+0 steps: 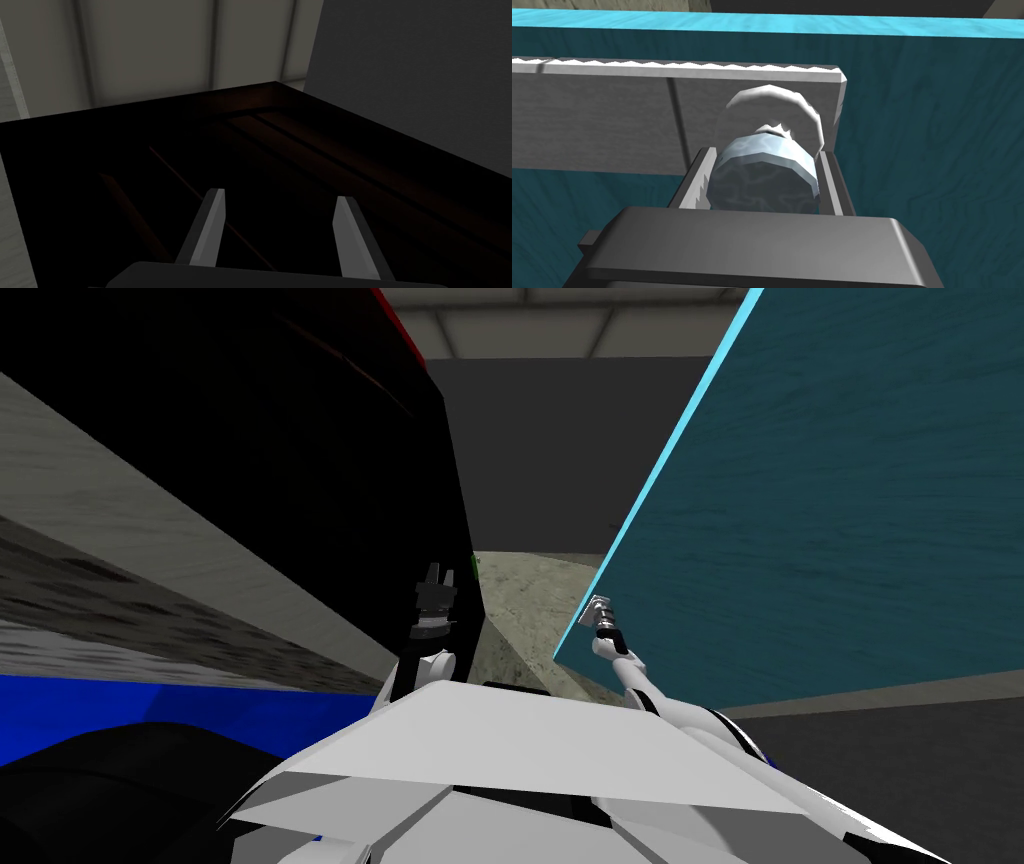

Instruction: Push the door open

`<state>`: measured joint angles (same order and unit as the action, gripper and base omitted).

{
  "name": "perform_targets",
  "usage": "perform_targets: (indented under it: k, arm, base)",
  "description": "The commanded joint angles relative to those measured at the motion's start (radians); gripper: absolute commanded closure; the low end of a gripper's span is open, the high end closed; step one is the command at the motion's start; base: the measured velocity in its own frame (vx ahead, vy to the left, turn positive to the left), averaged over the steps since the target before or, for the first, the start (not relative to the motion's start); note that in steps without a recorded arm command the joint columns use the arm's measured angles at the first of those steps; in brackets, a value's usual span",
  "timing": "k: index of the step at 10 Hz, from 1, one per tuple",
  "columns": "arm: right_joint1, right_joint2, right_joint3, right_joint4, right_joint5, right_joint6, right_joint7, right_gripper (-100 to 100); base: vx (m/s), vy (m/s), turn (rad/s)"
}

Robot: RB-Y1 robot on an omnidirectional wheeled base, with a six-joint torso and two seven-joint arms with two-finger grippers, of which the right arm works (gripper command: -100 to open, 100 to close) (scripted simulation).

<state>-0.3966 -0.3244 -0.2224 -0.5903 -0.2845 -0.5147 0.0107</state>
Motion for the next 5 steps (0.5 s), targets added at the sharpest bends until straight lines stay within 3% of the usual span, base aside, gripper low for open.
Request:
perform_targets:
  k: [1,5]
  arm:
    - [-0.008,-0.013,-0.024,0.008,-0.006,0.0,0.012,100]
    - [-0.02,-0.002,-0.06,0.024,-0.014,0.002,0.045,100]
  base:
    - [0.17,0.065,-0.09]
    - [0.175,0.041,-0.068]
